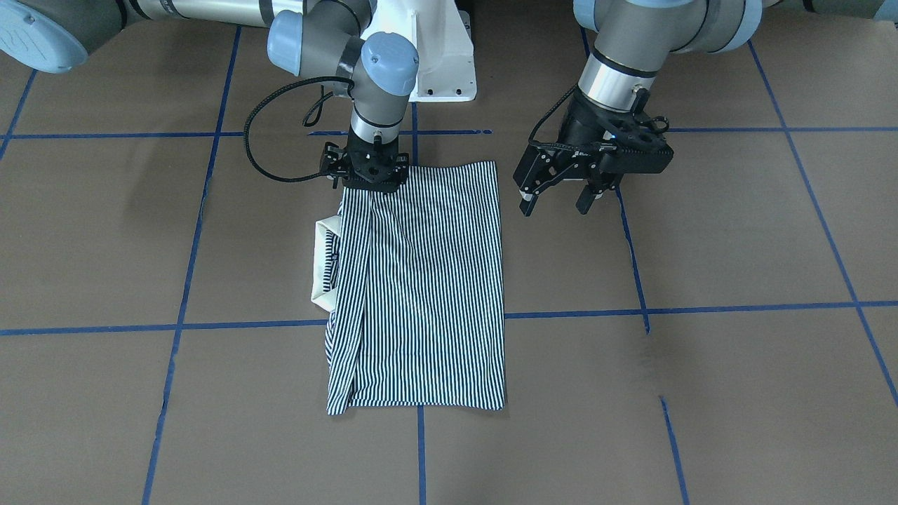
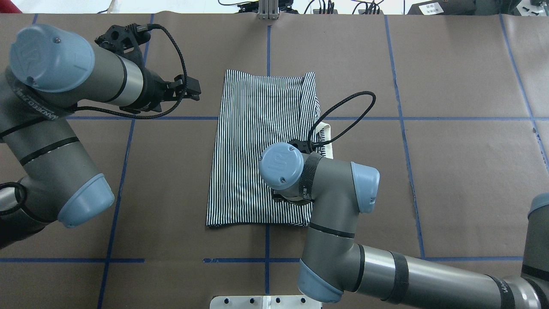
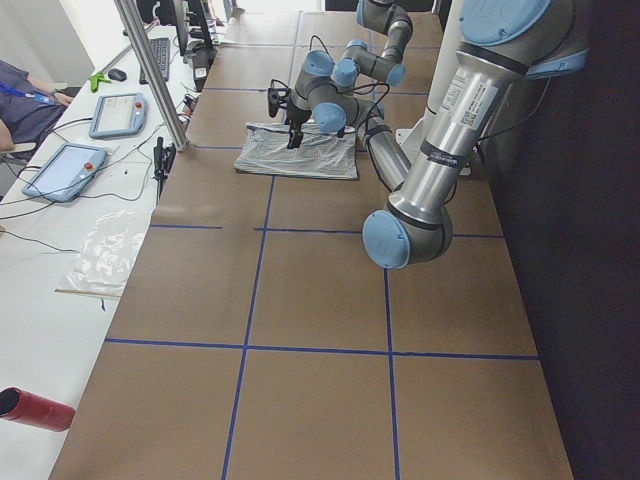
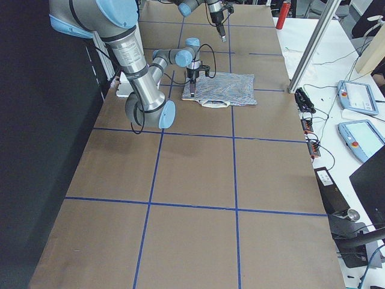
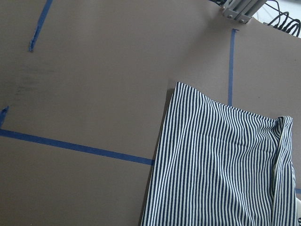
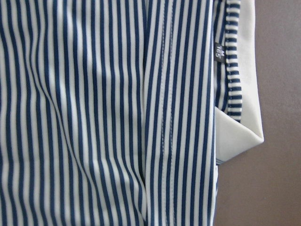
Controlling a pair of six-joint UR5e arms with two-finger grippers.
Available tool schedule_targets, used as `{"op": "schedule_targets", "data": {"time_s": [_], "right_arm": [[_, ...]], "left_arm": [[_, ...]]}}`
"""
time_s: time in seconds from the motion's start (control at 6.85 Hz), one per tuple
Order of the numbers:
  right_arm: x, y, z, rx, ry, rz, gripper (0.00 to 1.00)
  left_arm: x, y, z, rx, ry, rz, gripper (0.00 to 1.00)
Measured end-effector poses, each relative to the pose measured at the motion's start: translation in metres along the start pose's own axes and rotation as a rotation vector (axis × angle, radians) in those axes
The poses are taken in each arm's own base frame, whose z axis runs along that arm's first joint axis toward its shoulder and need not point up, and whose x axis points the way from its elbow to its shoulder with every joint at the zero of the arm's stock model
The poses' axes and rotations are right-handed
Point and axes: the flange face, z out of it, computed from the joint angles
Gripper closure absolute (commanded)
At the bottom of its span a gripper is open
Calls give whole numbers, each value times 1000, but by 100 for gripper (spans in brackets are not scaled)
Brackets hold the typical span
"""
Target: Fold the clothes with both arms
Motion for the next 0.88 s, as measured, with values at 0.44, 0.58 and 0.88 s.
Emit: {"op": "schedule_targets", "data": {"time_s": [0.44, 0.58, 0.88], "right_arm": [[6, 4, 8, -18, 44, -32, 0], [9, 5, 4, -21, 52, -46, 0], [16, 6, 6, -27, 72, -58, 0]], "left_arm": [[0, 1, 2, -3, -2, 0, 0], [0, 2, 4, -5, -2, 0, 0], [1, 3, 7, -9, -2, 2, 0]]}}
